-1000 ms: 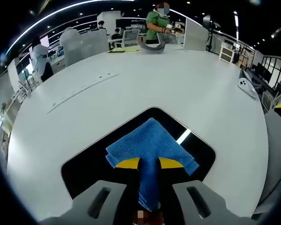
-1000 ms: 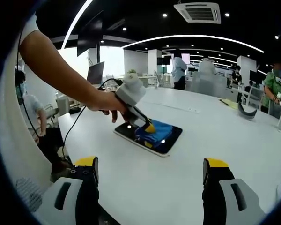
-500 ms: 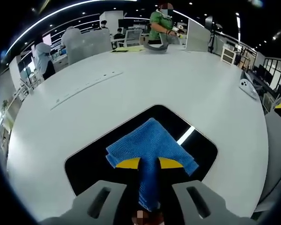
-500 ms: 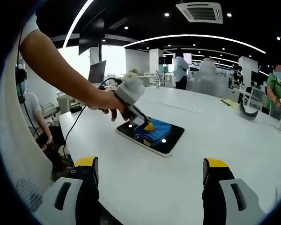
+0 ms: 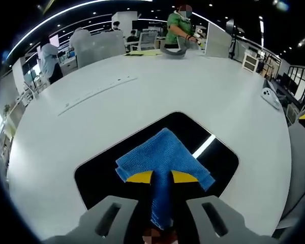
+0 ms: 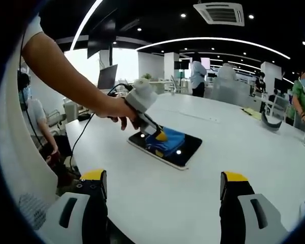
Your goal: Wipe the mirror surface with the cleaning cloth until all visible marks leave the cleaned area.
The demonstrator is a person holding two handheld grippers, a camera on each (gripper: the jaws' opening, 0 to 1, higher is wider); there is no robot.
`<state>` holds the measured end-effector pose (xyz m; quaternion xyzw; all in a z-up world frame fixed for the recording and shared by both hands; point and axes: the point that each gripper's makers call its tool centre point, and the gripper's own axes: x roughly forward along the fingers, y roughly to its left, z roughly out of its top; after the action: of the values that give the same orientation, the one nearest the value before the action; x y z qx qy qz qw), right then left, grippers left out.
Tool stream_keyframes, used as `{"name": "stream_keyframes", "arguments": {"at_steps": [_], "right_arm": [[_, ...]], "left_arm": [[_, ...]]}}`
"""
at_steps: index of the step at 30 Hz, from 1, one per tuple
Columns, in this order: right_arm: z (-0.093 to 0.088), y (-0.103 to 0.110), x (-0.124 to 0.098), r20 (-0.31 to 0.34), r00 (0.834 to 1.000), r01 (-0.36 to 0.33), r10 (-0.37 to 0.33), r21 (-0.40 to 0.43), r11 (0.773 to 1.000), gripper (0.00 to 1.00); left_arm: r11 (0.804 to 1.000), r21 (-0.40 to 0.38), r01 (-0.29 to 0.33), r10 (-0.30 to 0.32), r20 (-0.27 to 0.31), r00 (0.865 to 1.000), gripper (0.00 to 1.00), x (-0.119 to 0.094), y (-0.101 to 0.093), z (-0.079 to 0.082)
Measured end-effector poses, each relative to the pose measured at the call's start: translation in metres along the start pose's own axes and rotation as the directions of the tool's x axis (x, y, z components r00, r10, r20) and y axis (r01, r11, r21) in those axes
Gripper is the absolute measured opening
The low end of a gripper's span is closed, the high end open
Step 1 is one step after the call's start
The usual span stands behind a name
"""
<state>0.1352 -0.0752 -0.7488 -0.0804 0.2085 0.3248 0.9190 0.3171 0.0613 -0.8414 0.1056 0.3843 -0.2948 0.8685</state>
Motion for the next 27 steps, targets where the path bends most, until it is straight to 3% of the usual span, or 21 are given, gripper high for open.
{"name": "stream_keyframes", "arguments": {"at_steps": [27], "right_arm": [[0.007, 0.003, 0.005, -0.001, 1.0, -0.01, 0.009, -0.019, 1.0, 0.92]], "left_arm": [[0.999, -0.028, -0.017, 0.017, -0.014, 1.0, 0.09, -0.008, 0.017, -0.008]]}}
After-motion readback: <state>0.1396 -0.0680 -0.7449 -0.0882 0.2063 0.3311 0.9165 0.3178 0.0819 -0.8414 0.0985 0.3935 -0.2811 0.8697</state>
